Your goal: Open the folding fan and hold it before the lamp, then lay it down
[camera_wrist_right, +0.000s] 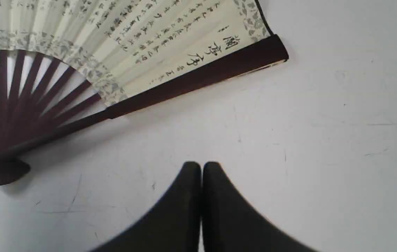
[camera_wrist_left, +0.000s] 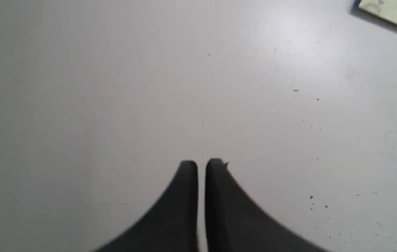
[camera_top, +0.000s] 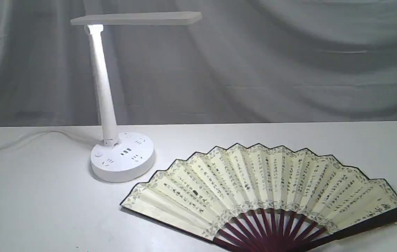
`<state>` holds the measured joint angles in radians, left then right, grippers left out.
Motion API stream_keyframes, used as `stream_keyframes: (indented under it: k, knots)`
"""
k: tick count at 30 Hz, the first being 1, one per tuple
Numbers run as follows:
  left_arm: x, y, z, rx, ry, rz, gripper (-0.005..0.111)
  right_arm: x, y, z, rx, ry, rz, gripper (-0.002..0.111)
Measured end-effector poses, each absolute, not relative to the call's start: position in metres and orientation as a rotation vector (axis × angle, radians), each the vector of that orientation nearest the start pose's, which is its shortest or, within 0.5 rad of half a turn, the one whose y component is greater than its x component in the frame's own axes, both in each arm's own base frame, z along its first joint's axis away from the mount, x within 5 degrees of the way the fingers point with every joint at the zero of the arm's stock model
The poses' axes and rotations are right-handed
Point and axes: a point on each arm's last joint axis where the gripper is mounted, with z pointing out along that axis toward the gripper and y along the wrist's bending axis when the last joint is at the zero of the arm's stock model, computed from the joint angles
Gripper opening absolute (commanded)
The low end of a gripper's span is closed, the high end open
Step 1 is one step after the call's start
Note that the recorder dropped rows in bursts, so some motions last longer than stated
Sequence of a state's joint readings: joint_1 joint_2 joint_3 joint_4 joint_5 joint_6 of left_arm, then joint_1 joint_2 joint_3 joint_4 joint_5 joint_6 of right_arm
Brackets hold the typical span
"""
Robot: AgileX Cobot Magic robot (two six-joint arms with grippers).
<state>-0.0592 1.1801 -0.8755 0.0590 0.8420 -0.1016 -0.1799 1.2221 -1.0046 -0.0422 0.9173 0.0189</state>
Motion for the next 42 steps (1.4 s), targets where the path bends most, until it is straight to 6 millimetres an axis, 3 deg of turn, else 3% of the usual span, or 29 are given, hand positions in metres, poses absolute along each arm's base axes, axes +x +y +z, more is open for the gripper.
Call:
stream_keyframes:
  k: [6, 11, 17, 21, 30, 35, 38, 42]
  knots:
    - [0.189, -0.007, 0.324, -0.022, 2.452, 0.003, 0.0, 0.201, -0.04, 0.343, 0.221, 2.485, -0.124, 0.0]
    - [0.147, -0.004, 0.357, -0.024, 2.257, -0.009, 0.0, 0.162, -0.034, 0.373, 0.202, 2.332, -0.157, 0.0]
    - [0.082, -0.001, 0.386, -0.027, 2.007, -0.026, 0.0, 0.105, -0.025, 0.402, 0.187, 2.124, -0.204, 0.0]
    - [0.037, 0.002, 0.393, -0.032, 1.872, -0.032, 0.0, 0.062, -0.018, 0.413, 0.179, 2.006, -0.215, 0.0]
    - [-0.045, 0.009, 0.382, -0.046, 1.673, -0.028, 0.0, -0.04, -0.001, 0.404, 0.149, 1.821, -0.265, 0.0]
    - [-0.067, 0.011, 0.377, -0.051, 1.616, -0.028, 0.0, -0.088, 0.005, 0.388, 0.155, 1.712, -0.308, 0.0]
    - [-0.069, 0.011, 0.376, -0.053, 1.632, -0.027, 0.0, -0.098, 0.005, 0.384, 0.158, 1.69, -0.346, 0.0]
    - [-0.069, 0.011, 0.377, -0.053, 1.622, -0.023, 0.0, -0.095, 0.005, 0.381, 0.152, 1.708, -0.343, 0.0]
